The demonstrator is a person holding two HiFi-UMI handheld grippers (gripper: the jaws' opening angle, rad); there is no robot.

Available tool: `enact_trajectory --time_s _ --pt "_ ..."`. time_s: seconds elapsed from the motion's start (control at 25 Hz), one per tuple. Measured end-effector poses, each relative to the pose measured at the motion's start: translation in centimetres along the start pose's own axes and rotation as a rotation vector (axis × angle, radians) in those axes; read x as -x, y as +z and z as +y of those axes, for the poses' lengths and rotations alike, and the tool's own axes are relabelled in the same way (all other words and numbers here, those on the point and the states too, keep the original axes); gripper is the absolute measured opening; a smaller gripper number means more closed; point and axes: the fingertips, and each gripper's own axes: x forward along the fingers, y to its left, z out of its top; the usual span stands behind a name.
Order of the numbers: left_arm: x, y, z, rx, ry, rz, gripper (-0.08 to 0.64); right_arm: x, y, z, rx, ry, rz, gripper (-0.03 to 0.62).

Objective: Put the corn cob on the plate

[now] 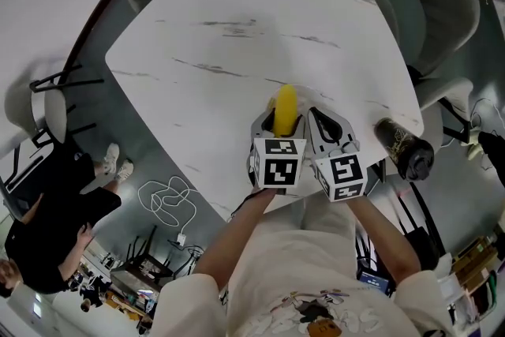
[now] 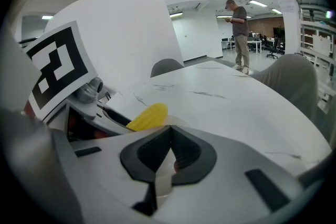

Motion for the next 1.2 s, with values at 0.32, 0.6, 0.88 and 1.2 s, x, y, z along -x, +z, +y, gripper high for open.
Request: enact_trajectory --time_s 0.32,0.6,0.88,1.2 --pt "-0.1 0.1 0.0 -0.008 0.017 0.006 0.253 -0.1 -0.7 -0.4 0.000 -0.009 0.016 0.005" --pt "0.7 0.5 -0.4 -0.007 -0.002 -0.042 0.253 0.2 -1.2 -0.6 -0.003 -0.012 0.021 0.005" --pt "1.8 0.4 -0.5 0.002 -0.003 -0.070 0.253 0.9 -1.1 -0.3 -0.002 -0.017 0.012 0.005" --pt "3.8 0.6 -0.7 -0.016 -0.005 -0.100 0.252 2.1 -0.7 0.1 0.027 -0.038 -0.009 0.005"
